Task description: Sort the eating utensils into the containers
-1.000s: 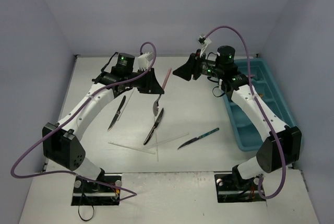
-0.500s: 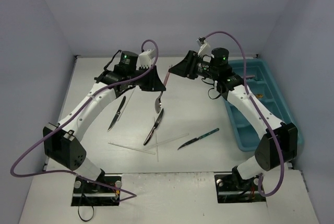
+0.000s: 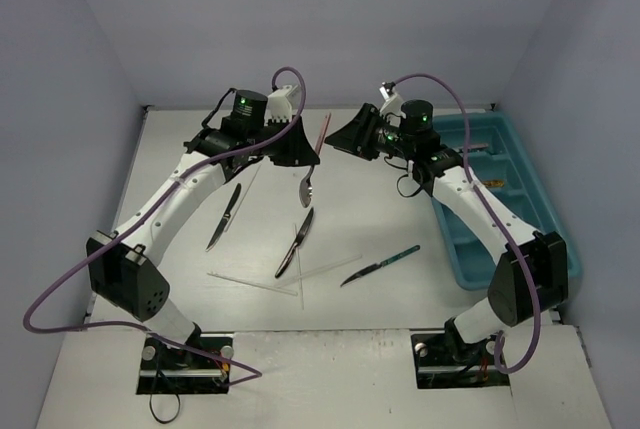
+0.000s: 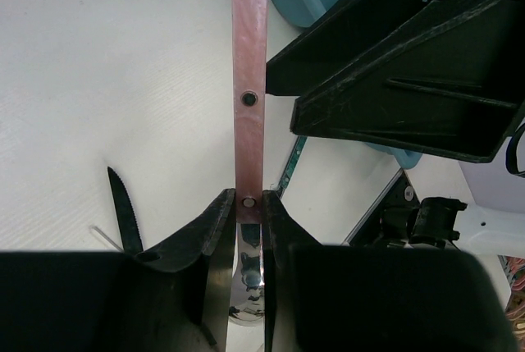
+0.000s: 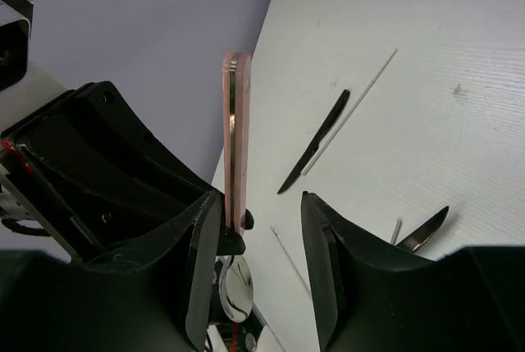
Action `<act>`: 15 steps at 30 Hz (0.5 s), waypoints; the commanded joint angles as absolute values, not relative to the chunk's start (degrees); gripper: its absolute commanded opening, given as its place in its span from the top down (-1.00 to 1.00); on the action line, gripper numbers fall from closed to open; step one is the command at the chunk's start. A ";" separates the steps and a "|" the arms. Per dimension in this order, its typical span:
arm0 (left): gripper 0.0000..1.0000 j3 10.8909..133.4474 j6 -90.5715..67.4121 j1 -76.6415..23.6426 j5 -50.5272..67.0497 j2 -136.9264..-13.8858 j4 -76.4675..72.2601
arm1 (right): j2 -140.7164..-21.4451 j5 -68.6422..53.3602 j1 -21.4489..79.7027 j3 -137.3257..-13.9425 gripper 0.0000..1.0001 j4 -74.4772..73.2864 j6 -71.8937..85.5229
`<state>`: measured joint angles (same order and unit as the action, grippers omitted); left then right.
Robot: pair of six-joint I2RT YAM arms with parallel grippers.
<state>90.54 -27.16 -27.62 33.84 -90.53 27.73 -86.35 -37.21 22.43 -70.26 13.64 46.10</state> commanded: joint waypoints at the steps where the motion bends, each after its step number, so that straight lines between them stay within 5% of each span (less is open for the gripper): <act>1: 1.00 94.45 -26.81 -28.48 33.49 -89.74 24.96 | -86.75 -36.30 23.39 -72.28 0.18 18.37 47.34; 9: 1.00 96.23 -27.07 -29.51 33.39 -90.89 24.61 | -87.55 -34.96 24.14 -71.81 0.20 18.41 47.60; 15: 1.00 97.52 -26.98 -29.96 32.88 -91.90 24.54 | -88.56 -34.37 24.76 -71.23 0.48 18.37 48.32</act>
